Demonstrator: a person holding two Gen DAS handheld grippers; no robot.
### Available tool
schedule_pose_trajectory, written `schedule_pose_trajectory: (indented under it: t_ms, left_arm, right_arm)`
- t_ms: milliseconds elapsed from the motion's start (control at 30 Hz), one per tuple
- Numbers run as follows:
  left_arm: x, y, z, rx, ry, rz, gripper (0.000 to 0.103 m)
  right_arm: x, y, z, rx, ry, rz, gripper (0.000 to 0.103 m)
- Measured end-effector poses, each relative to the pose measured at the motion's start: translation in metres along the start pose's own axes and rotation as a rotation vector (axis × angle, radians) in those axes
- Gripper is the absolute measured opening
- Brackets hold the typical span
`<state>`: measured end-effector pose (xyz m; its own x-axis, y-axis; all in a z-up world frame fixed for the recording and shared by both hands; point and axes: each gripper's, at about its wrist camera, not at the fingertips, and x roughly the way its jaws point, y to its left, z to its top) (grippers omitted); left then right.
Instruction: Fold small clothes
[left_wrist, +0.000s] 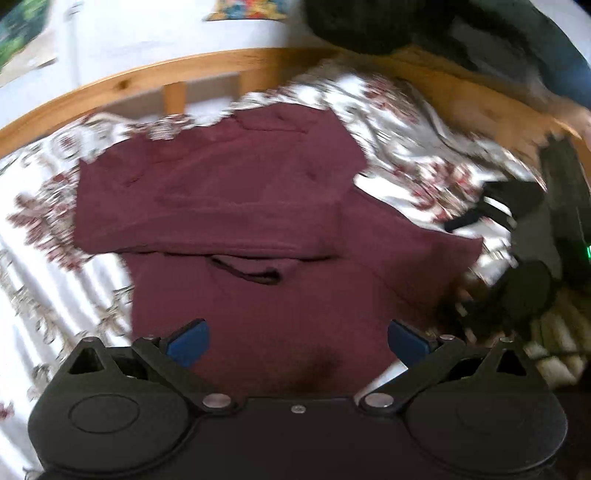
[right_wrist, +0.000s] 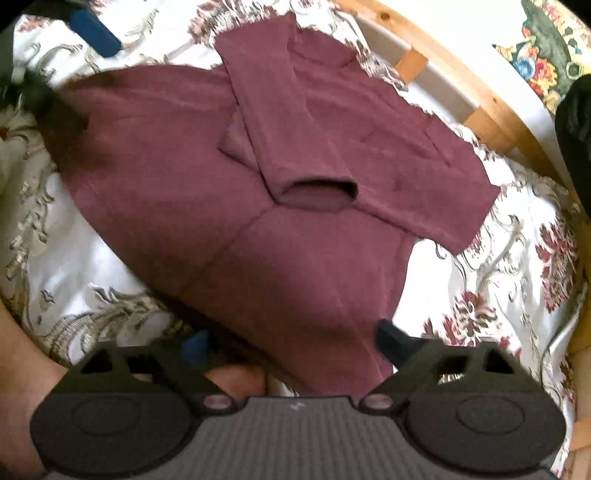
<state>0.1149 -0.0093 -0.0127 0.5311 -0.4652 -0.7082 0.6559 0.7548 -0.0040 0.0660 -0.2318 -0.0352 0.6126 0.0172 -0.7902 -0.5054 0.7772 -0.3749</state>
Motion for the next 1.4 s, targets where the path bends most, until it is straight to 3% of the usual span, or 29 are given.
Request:
schedule_pose_trajectory:
  t_ms: [33,133,200,367,467,600,733,867,1000,1167,1333,1400]
  left_arm:
    - [0.002,-0.005,0.0,0.027,0.01,-0.01,0.102]
    - [0.008,-0.021,-0.003,0.115,0.047,-0.043,0.102]
    - [0.012,-0.031,-0.005,0.174,0.066,-0.053,0.102]
    - [0.034,-0.055,-0.013,0.314,0.172,0.034,0.097]
    - [0.049,-0.056,-0.016,0.319,0.243,0.118,0.09]
    - [0.05,-0.037,-0.011,0.204,0.249,0.172,0.077]
    - [0.04,-0.008,-0.005,0.013,0.203,0.171,0.052]
    - [0.027,0.01,-0.001,-0.106,0.133,0.171,0.031]
    - [0.022,0.017,-0.001,-0.154,0.106,0.162,0.03]
    - [0.027,0.008,-0.001,-0.104,0.13,0.167,0.03]
    - [0.047,0.007,-0.008,-0.069,0.27,0.195,0.044]
    - [0.051,0.007,-0.009,-0.06,0.302,0.209,0.043]
  right_arm:
    - [-0.002,0.0,0.0,0.002,-0.019,0.014,0.052]
    - [-0.011,-0.003,0.0,0.026,-0.069,0.075,0.023]
    - [-0.019,-0.009,0.0,0.071,-0.122,0.116,0.015]
    - [-0.033,-0.035,-0.002,0.229,-0.23,0.211,0.012]
    - [-0.033,-0.05,-0.004,0.301,-0.263,0.255,0.012]
    - [-0.034,-0.059,-0.008,0.348,-0.275,0.279,0.012]
    - [-0.031,-0.063,-0.009,0.366,-0.272,0.286,0.012]
    - [-0.029,-0.063,-0.01,0.384,-0.259,0.287,0.012]
    - [-0.028,-0.066,-0.011,0.413,-0.261,0.297,0.012]
    - [-0.028,-0.069,-0.013,0.436,-0.268,0.297,0.012]
    - [-0.029,-0.07,-0.013,0.442,-0.275,0.279,0.012]
    - [-0.028,-0.068,-0.012,0.43,-0.259,0.267,0.014]
